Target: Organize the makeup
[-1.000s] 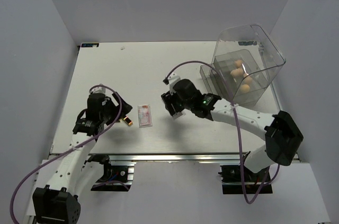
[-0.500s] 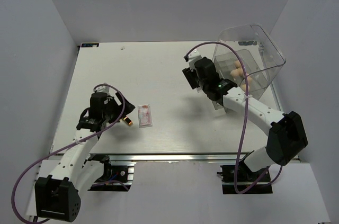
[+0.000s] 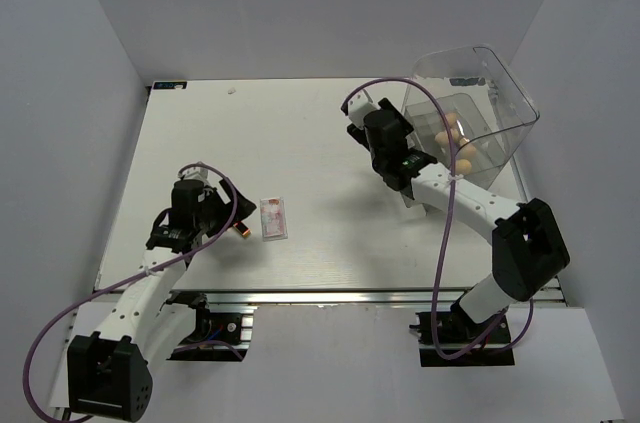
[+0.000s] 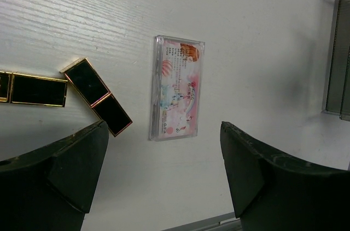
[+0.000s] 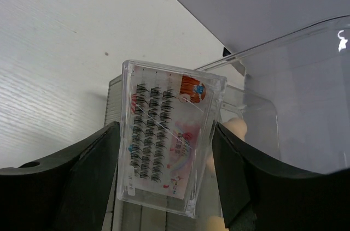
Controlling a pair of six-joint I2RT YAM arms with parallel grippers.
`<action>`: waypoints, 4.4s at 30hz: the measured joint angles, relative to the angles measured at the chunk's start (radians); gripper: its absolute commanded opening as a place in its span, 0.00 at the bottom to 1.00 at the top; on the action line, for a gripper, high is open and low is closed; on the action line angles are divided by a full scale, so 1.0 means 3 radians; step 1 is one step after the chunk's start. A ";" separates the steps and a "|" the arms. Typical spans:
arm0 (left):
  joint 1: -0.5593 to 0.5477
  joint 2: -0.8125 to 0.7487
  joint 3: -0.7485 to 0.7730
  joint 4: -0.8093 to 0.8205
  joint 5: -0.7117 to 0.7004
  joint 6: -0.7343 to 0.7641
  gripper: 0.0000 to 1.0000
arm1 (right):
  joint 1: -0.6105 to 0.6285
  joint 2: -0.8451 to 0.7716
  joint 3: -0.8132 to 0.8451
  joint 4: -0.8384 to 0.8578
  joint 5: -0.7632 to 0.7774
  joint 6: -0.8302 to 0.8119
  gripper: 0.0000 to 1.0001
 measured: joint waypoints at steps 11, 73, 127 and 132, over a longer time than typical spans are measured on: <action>0.0000 -0.0043 -0.0072 0.0071 0.0015 -0.0018 0.92 | -0.0017 0.0150 -0.0350 0.0446 0.0322 -0.0487 0.00; 0.0000 0.0219 -0.0001 0.0078 0.0088 0.0070 0.78 | -0.0053 -0.0056 0.0017 -0.0612 -0.0462 0.0094 0.45; -0.1414 0.2869 0.1764 -0.0618 -0.1395 0.0172 0.52 | -0.1259 -0.1614 -0.0050 -0.1301 -0.3346 0.2122 0.89; -0.1432 0.2909 0.1841 -0.0680 -0.1422 0.0089 0.49 | -0.1330 -0.1695 -0.0099 -0.1303 -0.3352 0.2135 0.89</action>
